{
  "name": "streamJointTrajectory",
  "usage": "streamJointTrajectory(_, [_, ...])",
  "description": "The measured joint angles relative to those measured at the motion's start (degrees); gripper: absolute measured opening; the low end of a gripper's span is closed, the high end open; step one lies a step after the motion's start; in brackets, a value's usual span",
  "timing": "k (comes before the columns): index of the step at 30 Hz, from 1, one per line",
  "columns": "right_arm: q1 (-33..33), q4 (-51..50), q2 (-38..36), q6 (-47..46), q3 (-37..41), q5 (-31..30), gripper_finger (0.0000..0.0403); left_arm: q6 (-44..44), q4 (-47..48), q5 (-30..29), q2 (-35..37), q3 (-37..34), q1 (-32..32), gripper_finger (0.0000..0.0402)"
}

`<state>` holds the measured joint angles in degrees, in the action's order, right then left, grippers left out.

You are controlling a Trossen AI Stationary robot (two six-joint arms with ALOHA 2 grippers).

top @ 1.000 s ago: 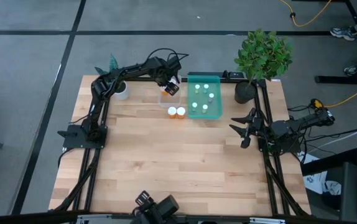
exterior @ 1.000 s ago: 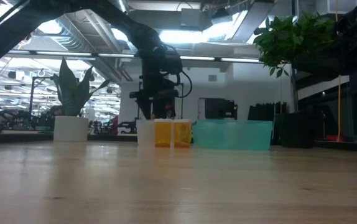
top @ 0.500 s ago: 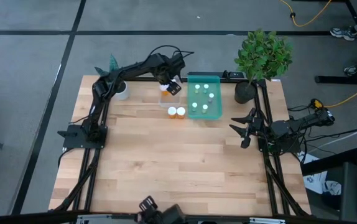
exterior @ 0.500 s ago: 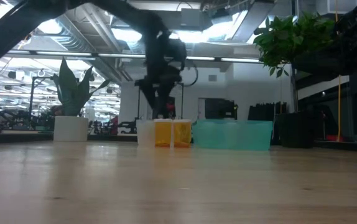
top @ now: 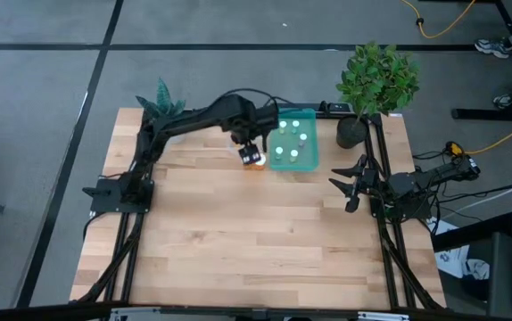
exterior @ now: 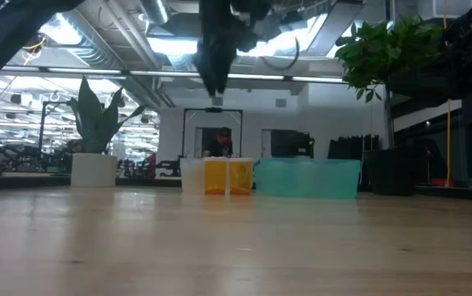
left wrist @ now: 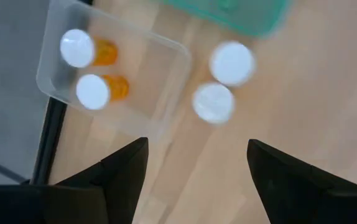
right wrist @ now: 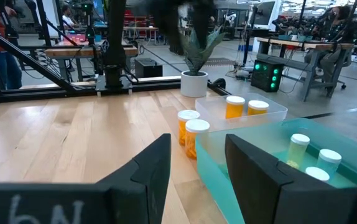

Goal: Pick and place medicine bottles into bin by pill shape (circle, oval)
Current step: Put the orange capsule bottle into the transparent bin

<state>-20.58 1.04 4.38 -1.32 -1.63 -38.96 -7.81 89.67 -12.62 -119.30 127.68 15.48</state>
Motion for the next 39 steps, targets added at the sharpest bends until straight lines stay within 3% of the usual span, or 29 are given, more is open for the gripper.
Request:
streamJointTrajectory(4, [0.01, 0.02, 0.0, -0.07, -0.02, 0.0, 0.0154, 1.09, 0.07, -1.07, 4.27, -1.28, -4.77, 0.0265])
streamJointTrajectory(8, [0.01, 0.02, 0.0, -0.16, -0.02, 0.0, 0.0154, 1.14, 0.03, -4.19, 10.29, -6.97, -8.66, 0.0265])
streamJointTrajectory(12, [0.01, 0.03, -0.01, -0.17, -0.02, 0.0, 0.0154, -2.09, -5.9, -5.42, 16.33, -17.98, -10.43, 0.0265])
streamJointTrajectory(17, [0.0, 0.02, 0.07, -1.15, -0.02, 0.0, 0.0154, -1.49, -22.95, -2.42, 21.78, -35.03, -10.93, 0.0265])
streamJointTrajectory(22, [0.0, 0.04, 0.07, -1.58, -0.02, 0.02, 0.0154, -4.11, -32.6, 0.4, 22.18, -45.8, -11.4, 0.0265])
streamJointTrajectory(28, [0.02, 0.04, 0.07, -1.38, -0.02, 0.0, 0.0154, -8.85, -41.73, -1.52, 21.96, -54.11, -11.68, 0.0265])
streamJointTrajectory(32, [0.0, 0.04, 0.07, -1.07, -0.02, 0.0, 0.0154, -19.76, -48.6, -3.59, 21.57, -58.33, -9.83, 0.0265])
streamJointTrajectory(39, [0.02, 0.06, 0.06, 1.56, -0.02, -0.02, 0.0154, -25.0, -53.35, -3.84, 19.41, -59.87, -7.21, 0.0265])
